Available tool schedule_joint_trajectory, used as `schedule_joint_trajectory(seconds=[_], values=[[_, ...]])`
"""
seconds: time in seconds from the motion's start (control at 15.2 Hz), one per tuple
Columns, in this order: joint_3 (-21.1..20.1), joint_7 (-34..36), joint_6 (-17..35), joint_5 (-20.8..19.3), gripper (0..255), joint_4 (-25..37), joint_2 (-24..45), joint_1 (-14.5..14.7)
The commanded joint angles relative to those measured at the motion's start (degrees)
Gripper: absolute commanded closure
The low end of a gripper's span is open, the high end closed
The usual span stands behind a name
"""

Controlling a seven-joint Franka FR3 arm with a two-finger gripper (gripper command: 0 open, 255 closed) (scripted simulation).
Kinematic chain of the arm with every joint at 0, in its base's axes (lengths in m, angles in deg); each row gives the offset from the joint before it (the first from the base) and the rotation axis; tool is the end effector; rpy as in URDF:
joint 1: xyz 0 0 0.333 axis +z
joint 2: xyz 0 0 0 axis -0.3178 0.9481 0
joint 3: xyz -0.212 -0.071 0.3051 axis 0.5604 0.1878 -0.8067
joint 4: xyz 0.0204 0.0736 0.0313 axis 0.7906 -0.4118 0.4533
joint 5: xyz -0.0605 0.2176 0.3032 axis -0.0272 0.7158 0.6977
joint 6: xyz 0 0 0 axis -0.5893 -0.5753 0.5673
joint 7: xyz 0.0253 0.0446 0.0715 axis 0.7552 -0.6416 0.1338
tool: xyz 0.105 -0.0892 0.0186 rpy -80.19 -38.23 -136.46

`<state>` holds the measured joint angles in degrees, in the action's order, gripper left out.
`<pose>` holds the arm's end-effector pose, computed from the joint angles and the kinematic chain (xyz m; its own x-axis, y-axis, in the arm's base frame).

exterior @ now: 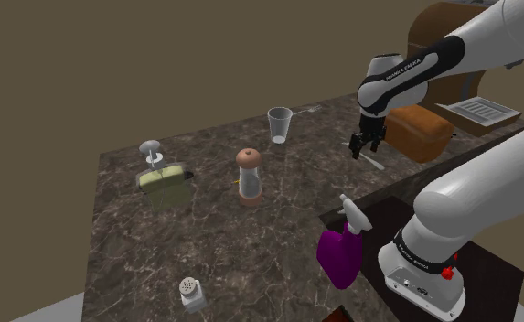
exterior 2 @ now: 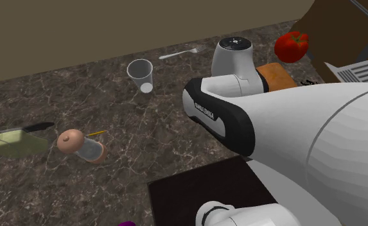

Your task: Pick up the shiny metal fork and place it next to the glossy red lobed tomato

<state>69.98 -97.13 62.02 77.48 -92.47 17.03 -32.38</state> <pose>0.2760 -0.1910 0.3477 0.9608 -0.2360 -0.1452 -0.2402 -0.9707 -0.0117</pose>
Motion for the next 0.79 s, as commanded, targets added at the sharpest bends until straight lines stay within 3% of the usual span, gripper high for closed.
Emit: schedule_joint_trajectory(seconds=[0.0,0.59,0.73], values=[[0.0,0.0,0.0,0.0,255,0.0,0.0,0.0],[0.0,0.0,0.0,0.0,255,0.0,0.0,0.0],[-0.3,0.1,-2.0,-0.1,255,0.6,-1.4,-0.1]])
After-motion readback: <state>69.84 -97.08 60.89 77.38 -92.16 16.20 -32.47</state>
